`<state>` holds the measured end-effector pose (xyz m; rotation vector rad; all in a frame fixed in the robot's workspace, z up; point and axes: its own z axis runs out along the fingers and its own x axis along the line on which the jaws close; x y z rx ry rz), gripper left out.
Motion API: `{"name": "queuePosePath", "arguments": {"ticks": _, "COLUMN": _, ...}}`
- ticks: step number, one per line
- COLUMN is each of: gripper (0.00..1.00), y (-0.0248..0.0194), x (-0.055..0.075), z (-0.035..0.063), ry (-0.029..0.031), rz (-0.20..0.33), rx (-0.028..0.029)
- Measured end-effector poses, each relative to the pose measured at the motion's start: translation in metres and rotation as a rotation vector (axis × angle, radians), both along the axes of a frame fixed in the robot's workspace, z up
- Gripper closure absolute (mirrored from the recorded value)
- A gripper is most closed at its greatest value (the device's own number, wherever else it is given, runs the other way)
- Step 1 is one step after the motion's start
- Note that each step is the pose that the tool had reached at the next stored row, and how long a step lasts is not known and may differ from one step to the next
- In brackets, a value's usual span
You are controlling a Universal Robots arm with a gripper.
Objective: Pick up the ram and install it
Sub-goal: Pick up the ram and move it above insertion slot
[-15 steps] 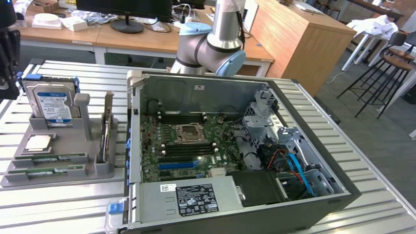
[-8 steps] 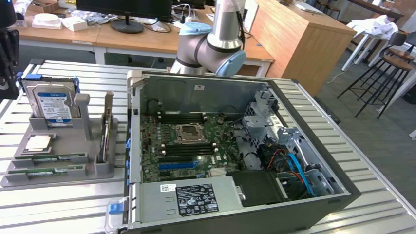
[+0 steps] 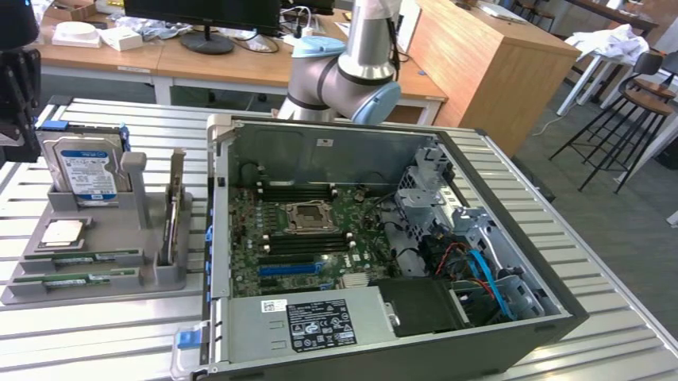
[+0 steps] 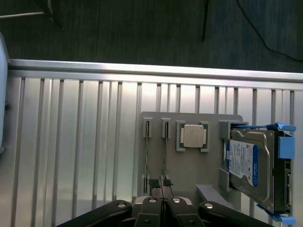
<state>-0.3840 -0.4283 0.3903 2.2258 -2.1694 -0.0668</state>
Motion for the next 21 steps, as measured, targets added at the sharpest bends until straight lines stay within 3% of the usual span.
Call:
{"name": "queuePosePath", "arguments": {"ticks": 10, "gripper": 0.90, "y": 0.0000, "x": 0.0103, "z": 0.0000, "ry": 0.0000, "rz": 0.003, "rx": 0.0009}}
{"name": "queuePosePath", "arguments": {"ticks": 21, "gripper": 0.90, "y": 0.0000, "x": 0.0109, "z": 0.0000, "ry": 0.0000, "rz": 0.004, "rx": 0.0008}}
